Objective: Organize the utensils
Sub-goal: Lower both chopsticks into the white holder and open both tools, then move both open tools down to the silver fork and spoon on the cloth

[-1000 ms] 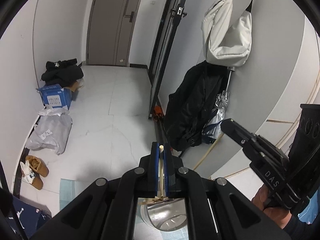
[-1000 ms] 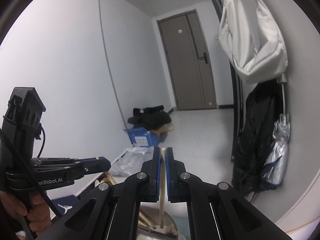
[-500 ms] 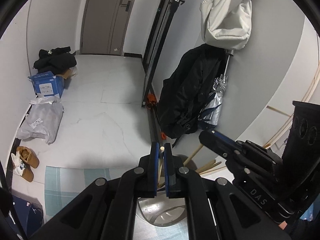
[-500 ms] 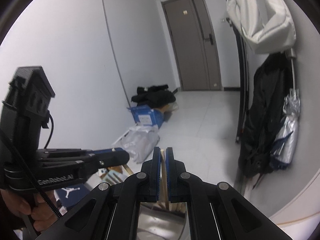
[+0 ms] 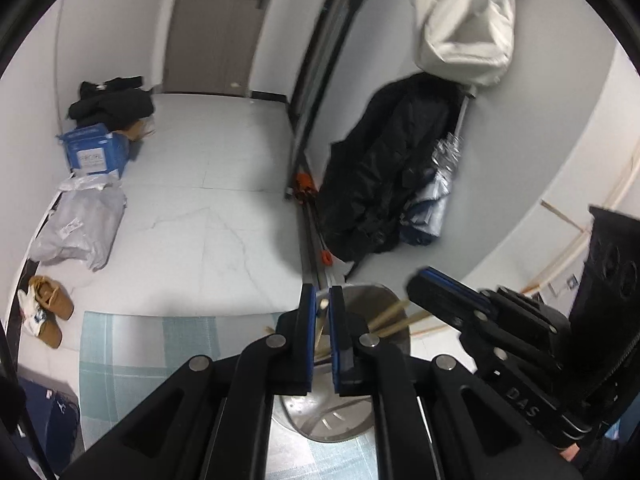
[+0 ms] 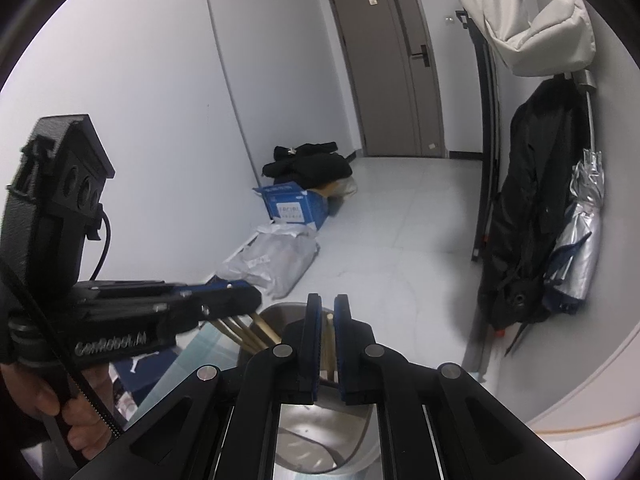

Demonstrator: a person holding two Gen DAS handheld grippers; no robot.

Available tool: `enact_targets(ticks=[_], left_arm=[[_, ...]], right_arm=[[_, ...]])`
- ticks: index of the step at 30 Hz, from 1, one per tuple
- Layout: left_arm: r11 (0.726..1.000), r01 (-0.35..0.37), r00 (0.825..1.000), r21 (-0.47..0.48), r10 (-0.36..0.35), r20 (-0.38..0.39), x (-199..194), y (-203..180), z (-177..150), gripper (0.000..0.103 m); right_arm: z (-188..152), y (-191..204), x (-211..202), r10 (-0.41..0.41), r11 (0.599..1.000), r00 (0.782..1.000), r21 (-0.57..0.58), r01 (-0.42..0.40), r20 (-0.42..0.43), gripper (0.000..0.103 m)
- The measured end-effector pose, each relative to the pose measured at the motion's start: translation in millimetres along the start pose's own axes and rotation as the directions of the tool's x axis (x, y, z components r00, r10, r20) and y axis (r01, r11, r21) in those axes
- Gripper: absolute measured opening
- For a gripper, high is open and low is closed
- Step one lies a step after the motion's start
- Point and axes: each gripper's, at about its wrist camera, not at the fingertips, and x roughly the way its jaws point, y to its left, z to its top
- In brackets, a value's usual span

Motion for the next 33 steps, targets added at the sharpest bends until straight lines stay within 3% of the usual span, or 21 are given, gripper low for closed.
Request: enact_targets(ticks=[3,4,6,9,15,24,33], left_arm=[[1.000,0.007,1.000,-0.024,-0.006,0.015,-7,1,3,0.005],[1.000,-0.002,1.000,-0.025,0.003,0.020,-9,0,3,0.008],[1.000,-0.018,0.999,-0.024,0.019,0.031,-12,-2,3,0.021],[0.998,-0.036,0.998,-0.043,0.039,0.058,-21,-2,3,0.039],[0.996,-0.077,0.991,-0.043,0.082,0.110,-37,-5,1,0.056],[0.989,-0.141,0.975,-0.052,0.147,0.168,-69,-9,-10,0.079],[0.984,-0.167,0.957,-0.070,0.178,0.228,-94,-8,-32,0.094]], right_arm=[[2,1,-7,-0.007,1.000,1.000,-0.006,0.007,0.007,0.011],[3,1,-10,-0.011,1.000,1.000,-0.005,0.011,0.013,0.019],[4,0,-16,-0.017,1.000,1.000,0.008,0.017,0.026,0.027],[5,-1,-24,-0.047,0.999,0.998,0.021,0.047,0.035,0.030],[4,4,-44,-0.067,0.997,0.996,0.032,0.065,0.058,0.040],[0,27,-76,-0.078,0.997,0.992,0.020,0.076,0.103,0.050],[-19,54,-99,-0.071,0.997,0.988,0.015,0.070,0.134,0.059]])
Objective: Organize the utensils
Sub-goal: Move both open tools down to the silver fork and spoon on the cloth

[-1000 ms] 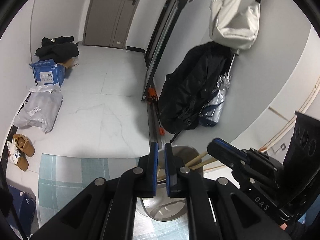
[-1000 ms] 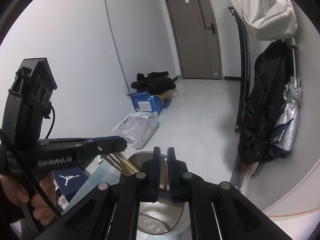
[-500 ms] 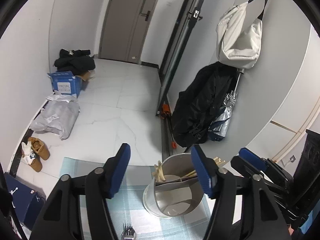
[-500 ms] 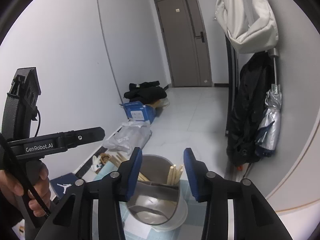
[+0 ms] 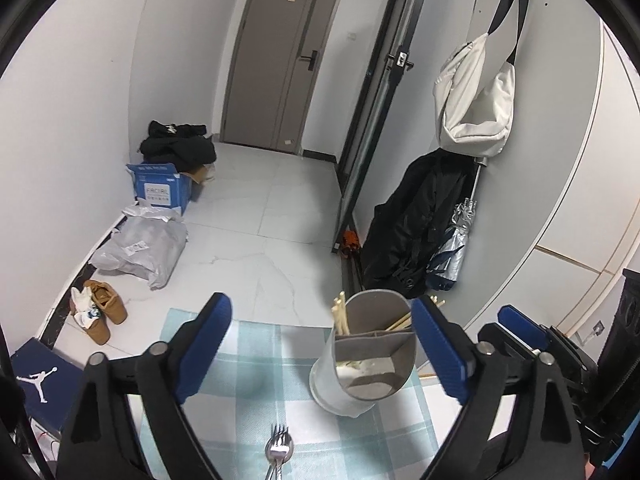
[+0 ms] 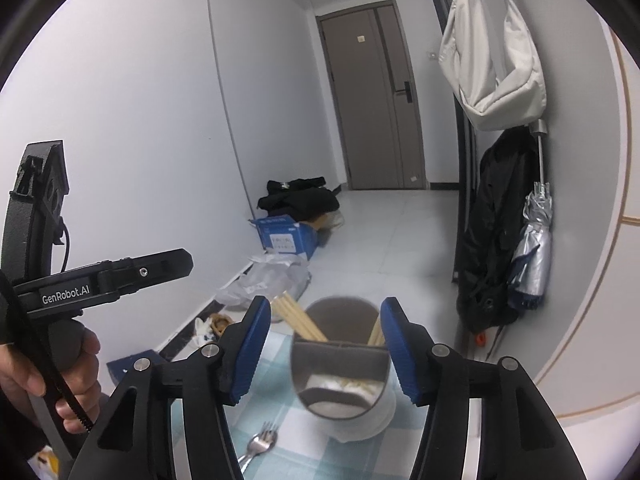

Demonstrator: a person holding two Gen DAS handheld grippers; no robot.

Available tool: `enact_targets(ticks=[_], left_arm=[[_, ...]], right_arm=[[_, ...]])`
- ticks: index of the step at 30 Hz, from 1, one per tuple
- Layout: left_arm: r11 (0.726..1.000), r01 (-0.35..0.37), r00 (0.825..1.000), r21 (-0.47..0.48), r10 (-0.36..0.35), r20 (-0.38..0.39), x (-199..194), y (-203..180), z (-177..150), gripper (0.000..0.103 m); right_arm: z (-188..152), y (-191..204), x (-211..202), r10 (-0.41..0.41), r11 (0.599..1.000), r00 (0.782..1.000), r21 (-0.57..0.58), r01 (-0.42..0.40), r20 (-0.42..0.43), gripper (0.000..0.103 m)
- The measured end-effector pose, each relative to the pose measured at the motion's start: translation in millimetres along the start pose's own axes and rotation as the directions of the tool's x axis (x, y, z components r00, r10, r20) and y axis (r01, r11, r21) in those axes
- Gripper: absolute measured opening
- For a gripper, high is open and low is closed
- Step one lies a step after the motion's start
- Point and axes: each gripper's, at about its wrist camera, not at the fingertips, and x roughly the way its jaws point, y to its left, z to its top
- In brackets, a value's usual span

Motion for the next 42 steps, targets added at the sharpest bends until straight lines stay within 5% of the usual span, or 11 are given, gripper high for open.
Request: enact_targets(ticks=[22,35,42], left_arm=[[0.995,-0.097,0.994,-0.014,0.098,0.044,-16,36,-65,0.102],[0.988,-0.135,0.990,-0.070,0.132,-0.054,9,66,-100,0.102],[0.979,-0.151,0.982,-0.137,0.134,-0.131,23,95,-110,0.102]], right_arm=[[-79,33,-12,0.038,0.999,0.999,0.009,-0.038,-0.039,0.078],[-119,43,13,0.056,0.998,0.989,0.002,-0.056,-0.134,0.078],[-142,44,42,0.047,0.999,0.966,0.033,-0.040,-0.254,0.078]])
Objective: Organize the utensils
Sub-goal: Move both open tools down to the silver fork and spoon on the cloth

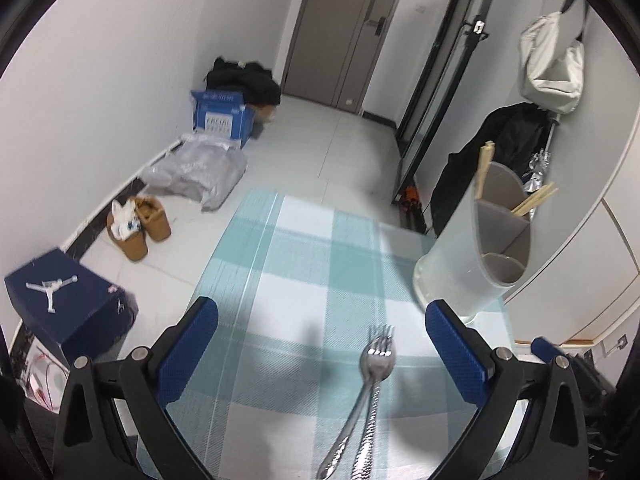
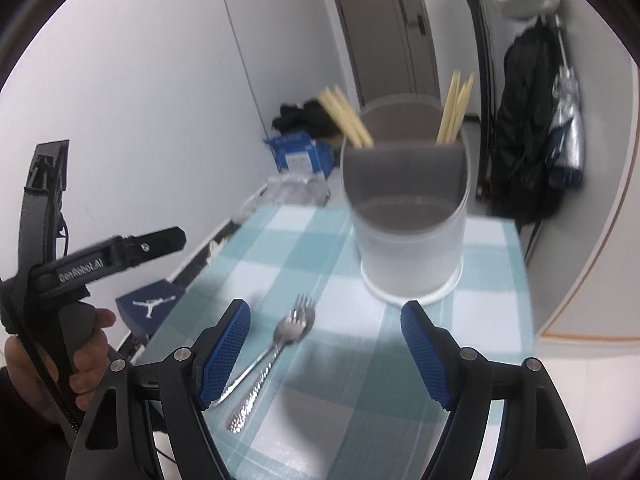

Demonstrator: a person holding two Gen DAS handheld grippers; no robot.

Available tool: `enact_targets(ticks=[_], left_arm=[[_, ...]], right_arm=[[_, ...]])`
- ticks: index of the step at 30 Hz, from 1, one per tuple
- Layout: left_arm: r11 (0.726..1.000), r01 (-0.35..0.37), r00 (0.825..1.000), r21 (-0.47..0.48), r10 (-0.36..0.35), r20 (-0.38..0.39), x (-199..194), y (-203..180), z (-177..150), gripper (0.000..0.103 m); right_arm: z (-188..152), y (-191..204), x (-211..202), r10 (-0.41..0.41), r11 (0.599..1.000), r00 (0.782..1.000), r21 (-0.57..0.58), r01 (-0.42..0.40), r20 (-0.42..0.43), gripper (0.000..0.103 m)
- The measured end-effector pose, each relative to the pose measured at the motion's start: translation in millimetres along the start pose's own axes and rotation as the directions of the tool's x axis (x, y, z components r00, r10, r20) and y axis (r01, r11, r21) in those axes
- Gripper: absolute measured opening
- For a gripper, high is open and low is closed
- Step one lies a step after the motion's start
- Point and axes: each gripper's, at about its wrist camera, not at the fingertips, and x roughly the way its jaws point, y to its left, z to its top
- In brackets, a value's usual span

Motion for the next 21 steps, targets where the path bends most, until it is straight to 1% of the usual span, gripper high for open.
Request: enact_targets(ticks=[3,6,10,12,14,15,16,17,19,20,21], left_arm=[[0.999,-0.006,1.000,-0.046,0.005,-0.020,4,10,3,0.102],[0.995,-0.031,0.999,-0.090,0.029,-0.018,4,19,7,0.102],[0.990,-0.049,0.999,-0.131,0.047,-0.014,2,32,11,0.102],[0.986,-0.051,0.999,-0.159,0.050,-0.013,0,40,12,0.102],[0.983,-0.047,0.999,-0.179,0.045,-0.020,2,45,12,0.102],[0.980,-0.043,0.999,-0.193,0.038,-0.029,3,48,11,0.102],[0.978,-0.041,0.999,-0.205,0.033,-0.039,4,50,11,0.102],[0.975,-0.042,0.998,-0.217,0.033,-0.047,6,52,11,0.102],[0.973,-0.045,0.998,-0.227,0.033,-0.056,8,55,11,0.102],[0.973,-0.043,0.998,-0.228,0.030,-0.061,10,56,11,0.102],[0.973,-0.042,0.998,-0.227,0.028,-0.063,10,56,11,0.102]], right_arm=[[-7,5,18,0.001,1.000,0.998,-0.004,-0.001,-0.066,0.078],[-13,13,43,0.011,1.000,0.988,0.003,-0.011,-0.151,0.078],[-20,24,73,0.044,0.999,0.968,0.023,-0.039,-0.248,0.070],[-23,31,83,0.048,0.999,0.960,0.008,-0.048,-0.274,0.066],[-27,38,91,0.035,0.999,0.954,-0.017,-0.041,-0.298,0.061],[-27,40,94,0.017,0.999,0.951,-0.029,-0.027,-0.308,0.056],[-30,43,98,-0.019,0.998,0.946,-0.055,0.001,-0.324,0.050],[-31,44,101,-0.030,0.998,0.942,-0.064,0.009,-0.334,0.047],[-34,44,106,-0.033,0.998,0.934,-0.062,0.012,-0.355,0.042],[-33,45,104,-0.036,0.998,0.940,-0.067,0.014,-0.339,0.039],[-34,46,105,-0.019,0.998,0.939,-0.065,-0.003,-0.344,0.033]])
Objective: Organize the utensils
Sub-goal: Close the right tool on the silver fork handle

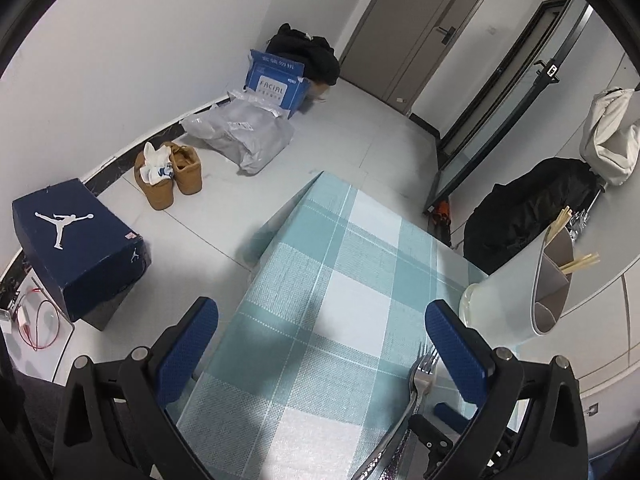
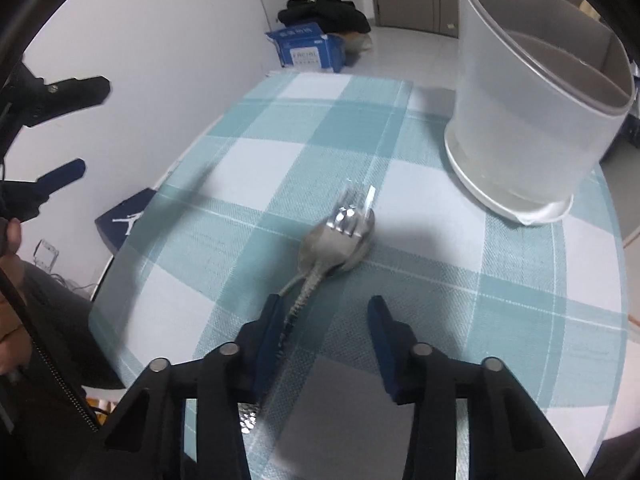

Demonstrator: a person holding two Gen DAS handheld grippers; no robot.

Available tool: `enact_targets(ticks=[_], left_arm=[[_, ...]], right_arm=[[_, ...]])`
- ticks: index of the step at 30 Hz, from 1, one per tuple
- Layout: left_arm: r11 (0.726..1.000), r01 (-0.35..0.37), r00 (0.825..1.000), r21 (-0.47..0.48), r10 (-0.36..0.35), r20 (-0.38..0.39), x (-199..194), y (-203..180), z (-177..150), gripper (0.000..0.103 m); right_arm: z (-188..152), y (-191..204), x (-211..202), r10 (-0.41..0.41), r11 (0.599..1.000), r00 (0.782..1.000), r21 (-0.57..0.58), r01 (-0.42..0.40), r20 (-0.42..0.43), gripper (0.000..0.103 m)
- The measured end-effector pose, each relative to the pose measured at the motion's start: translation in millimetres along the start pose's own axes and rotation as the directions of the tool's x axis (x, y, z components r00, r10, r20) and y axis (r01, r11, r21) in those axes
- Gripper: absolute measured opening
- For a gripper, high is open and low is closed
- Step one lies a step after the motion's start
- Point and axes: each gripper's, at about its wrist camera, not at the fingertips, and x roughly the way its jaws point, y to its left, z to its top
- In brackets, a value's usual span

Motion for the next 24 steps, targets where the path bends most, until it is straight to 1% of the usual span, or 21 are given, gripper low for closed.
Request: enact_targets(ticks=[1,3,4,5,6,11,13,16,24], left_arm=[[1.000,0.000,1.000,0.004,0.000,-0.002,0,-1,0,0.102],[1.000,-0.001,1.000,0.020,0.001,-0.001,-1,-4,-1,0.102],[1.000,-0.002,1.000,0.029,0.002,-0.001,-2,-3,-1,0.102],[0.999,-0.005,1.000,0.044,0.005,0.000,-2,-7,-2,0.102],[0.999,-0.005,1.000,0.052,0.005,0.000,-2,-7,-2,0.102],[0.997,0.005,1.000,0.082,-0.004,-0.011,-2,-10,-6,0.102],[0.995,0.009,1.000,0.097,-0.007,-0.023,-1,-13,-8,0.102],[0.993,0.013,1.000,0.119,-0.010,-0.022,-3,-18,-10,0.102],[0.985,0.017,1.000,0.171,-0.016,-0.006,-7,-29,-13,0.102]], right_arm=[[0,1,2,0.007,1.000,1.000,-0.003,-0.007,-0.012,0.030],[1,5,2,-0.006,1.000,1.000,-0.026,0.005,-0.019,0.027],[2,7,2,-0.016,0.999,1.000,-0.043,0.015,-0.021,0.021],[2,9,3,-0.015,0.998,0.999,-0.055,0.014,-0.030,0.018],[3,10,3,-0.009,0.998,0.999,-0.059,0.007,-0.035,0.012],[5,7,1,0.010,0.999,0.998,-0.049,-0.013,-0.059,0.011],[5,4,1,0.028,0.999,0.997,-0.028,-0.030,-0.067,0.008],[2,-5,-3,0.040,0.999,0.996,-0.005,-0.040,-0.074,0.005],[-13,-21,-19,0.015,1.000,0.996,-0.014,-0.016,-0.091,0.005]])
